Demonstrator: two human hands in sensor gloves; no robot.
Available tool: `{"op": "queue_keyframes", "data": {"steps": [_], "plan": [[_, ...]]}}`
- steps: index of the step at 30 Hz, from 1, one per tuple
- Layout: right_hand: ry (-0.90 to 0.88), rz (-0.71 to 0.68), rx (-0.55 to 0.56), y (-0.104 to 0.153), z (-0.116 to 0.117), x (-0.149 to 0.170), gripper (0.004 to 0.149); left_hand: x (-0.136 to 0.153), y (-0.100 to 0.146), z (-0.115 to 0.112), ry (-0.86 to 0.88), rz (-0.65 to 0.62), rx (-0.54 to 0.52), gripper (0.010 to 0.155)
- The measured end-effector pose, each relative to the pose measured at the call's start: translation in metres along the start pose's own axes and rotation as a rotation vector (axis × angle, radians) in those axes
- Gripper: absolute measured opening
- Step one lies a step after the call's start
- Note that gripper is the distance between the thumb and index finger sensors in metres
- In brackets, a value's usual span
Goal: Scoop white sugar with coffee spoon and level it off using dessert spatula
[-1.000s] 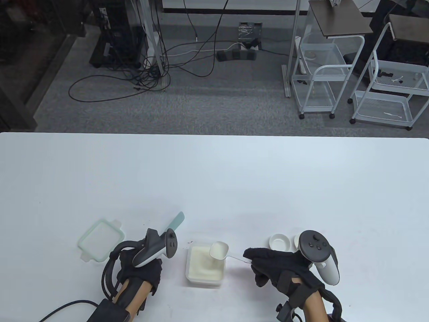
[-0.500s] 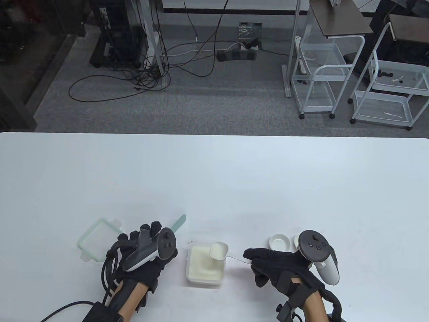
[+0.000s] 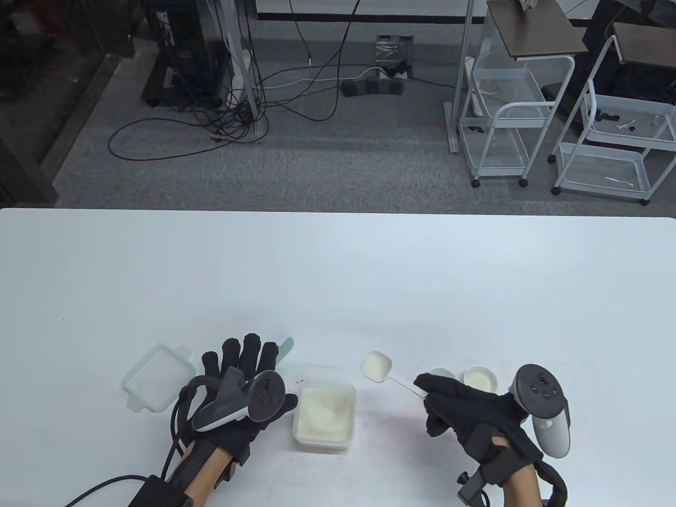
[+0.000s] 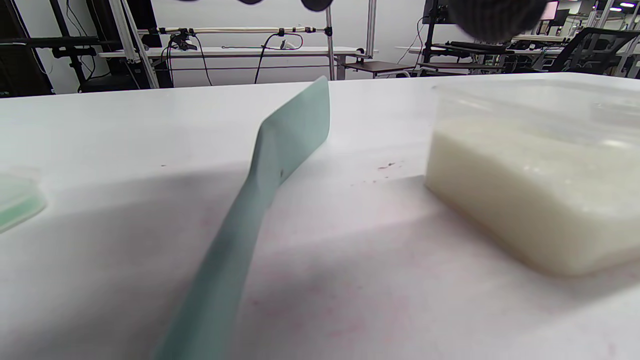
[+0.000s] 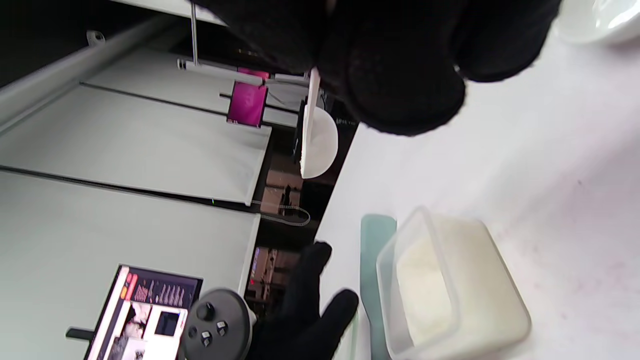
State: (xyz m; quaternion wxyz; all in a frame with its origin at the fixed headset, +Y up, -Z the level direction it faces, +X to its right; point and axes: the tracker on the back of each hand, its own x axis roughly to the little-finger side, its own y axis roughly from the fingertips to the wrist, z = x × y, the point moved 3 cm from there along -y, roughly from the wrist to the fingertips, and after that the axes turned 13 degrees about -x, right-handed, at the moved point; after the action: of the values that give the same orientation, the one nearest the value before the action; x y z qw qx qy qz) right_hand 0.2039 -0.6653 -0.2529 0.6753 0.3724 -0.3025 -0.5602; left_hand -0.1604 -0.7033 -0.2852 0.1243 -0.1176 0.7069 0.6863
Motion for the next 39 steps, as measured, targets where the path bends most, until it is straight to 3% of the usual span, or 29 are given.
{"op": "queue_keyframes", "data": {"steps": [9,15,21,39], "plan": [[0.034,0.149,0.225,0.051,-0.048,0.008,0.047,0.000,0.000,-0.002,-0.014,0.007,0.032,0.101],[0.056,0.340,0.315,0.065,-0.056,0.014,0.047,-0.002,0.000,-0.004,-0.028,0.002,0.046,0.101],[0.190,0.532,0.386,0.067,-0.059,0.022,0.047,-0.004,0.000,-0.006,-0.031,-0.002,0.059,0.101],[0.438,0.728,0.406,0.053,-0.051,0.023,0.050,-0.005,-0.001,-0.009,-0.035,-0.002,0.089,0.100]]}}
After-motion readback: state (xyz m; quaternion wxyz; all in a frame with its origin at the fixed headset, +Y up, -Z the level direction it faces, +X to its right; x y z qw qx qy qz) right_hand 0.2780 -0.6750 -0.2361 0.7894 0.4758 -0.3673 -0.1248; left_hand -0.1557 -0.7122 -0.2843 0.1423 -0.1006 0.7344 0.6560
